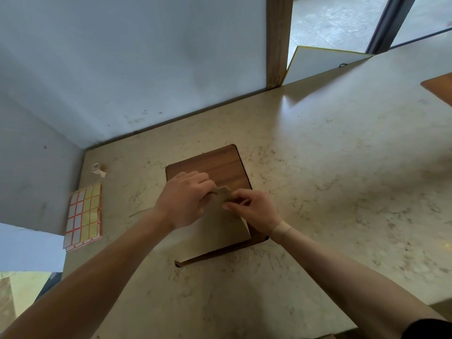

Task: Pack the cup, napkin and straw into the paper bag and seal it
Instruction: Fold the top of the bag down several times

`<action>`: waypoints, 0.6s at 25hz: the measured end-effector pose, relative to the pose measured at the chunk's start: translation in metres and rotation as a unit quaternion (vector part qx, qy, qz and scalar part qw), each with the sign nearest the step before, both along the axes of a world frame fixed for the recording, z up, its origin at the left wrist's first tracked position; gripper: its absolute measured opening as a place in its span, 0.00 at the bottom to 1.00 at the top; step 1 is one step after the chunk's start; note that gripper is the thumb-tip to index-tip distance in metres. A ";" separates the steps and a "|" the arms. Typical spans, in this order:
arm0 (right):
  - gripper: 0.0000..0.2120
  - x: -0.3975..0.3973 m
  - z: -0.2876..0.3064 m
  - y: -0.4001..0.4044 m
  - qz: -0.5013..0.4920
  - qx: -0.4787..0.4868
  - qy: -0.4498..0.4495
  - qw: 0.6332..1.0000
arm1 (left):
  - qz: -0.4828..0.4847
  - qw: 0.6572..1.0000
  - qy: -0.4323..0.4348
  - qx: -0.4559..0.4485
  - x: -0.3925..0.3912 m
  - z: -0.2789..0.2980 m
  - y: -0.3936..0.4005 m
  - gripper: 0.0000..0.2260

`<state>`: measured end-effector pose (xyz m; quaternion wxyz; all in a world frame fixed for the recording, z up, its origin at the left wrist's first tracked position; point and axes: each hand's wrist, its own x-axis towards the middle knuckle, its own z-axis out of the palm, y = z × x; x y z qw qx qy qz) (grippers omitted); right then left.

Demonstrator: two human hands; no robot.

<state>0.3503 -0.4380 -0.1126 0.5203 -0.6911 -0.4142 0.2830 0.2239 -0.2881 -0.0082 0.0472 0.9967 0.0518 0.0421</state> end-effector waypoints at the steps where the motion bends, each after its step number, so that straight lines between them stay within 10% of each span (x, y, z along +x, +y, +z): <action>1: 0.07 -0.003 -0.008 -0.003 0.003 -0.020 -0.007 1.000 | -0.002 1.000 -0.001 -0.003 -0.002 -0.001 -0.001 0.02; 15: 0.08 -0.020 -0.092 -0.044 0.030 -0.182 -0.160 0.970 | -0.038 0.999 -0.003 -0.016 -0.015 -0.005 -0.012 0.04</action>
